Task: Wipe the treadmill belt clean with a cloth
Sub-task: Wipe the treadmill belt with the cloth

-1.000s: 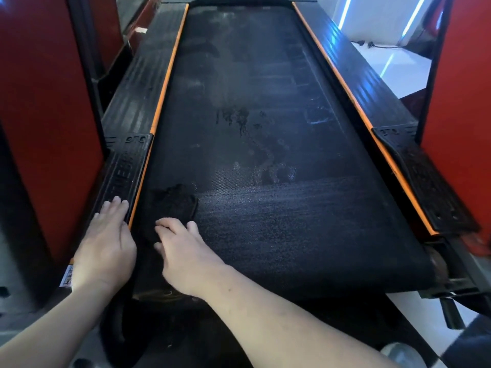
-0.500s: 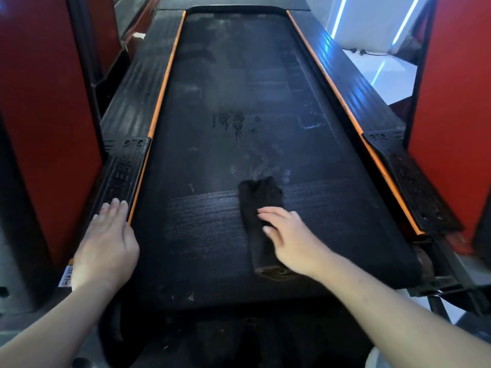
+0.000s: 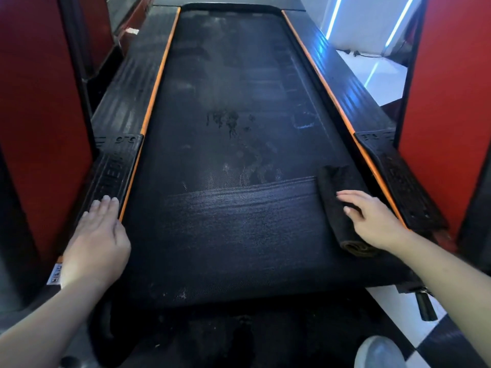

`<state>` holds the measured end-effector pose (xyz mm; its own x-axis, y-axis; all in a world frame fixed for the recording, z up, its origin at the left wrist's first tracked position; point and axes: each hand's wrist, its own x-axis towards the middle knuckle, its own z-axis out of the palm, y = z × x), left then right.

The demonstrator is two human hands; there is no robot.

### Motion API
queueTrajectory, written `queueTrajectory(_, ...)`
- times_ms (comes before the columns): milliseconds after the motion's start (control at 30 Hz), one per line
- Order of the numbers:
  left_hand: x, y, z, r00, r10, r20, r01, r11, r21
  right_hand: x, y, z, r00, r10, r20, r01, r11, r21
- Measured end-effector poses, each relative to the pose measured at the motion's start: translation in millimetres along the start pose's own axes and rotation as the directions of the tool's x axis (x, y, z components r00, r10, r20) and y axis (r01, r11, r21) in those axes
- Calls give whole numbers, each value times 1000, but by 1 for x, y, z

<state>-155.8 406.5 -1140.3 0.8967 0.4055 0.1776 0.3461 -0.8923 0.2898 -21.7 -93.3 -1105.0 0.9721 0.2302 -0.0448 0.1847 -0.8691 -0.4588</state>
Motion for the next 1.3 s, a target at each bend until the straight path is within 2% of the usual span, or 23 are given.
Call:
queueTrajectory(300, 1, 0, 2, 1000, 1, -10, -1, 1000, 12, -5, 7, -11, 991, 135, -16, -134, 990, 51)
queueTrajectory(367, 1, 0, 2, 1000, 4, -12, -4, 1000, 15, -7, -1, -7, 981, 185, -59, -181, 981, 67)
queueTrajectory(500, 0, 2, 0, 1000, 13, -8, -13, 1000, 18, -8, -20, 8, 964, 250, -87, -255, 965, -54)
queueTrajectory(667, 2, 1, 0, 1000, 8, 10, -8, 1000, 23, -5, -57, 27, 951, 268, -153, -266, 963, 34)
queueTrajectory(800, 1, 2, -2, 1000, 7, 21, -7, 1000, 16, -5, -109, 56, 979, 164, -119, -159, 986, 52)
queueTrajectory(933, 2, 0, -2, 999, 18, 34, -18, 1000, 18, -5, -170, 92, 999, 48, -25, -45, 994, 97)
queueTrajectory(1300, 0, -1, -3, 999, 24, 22, -23, 999, -50, -12, -284, 161, 976, -215, 36, 204, 959, 198)
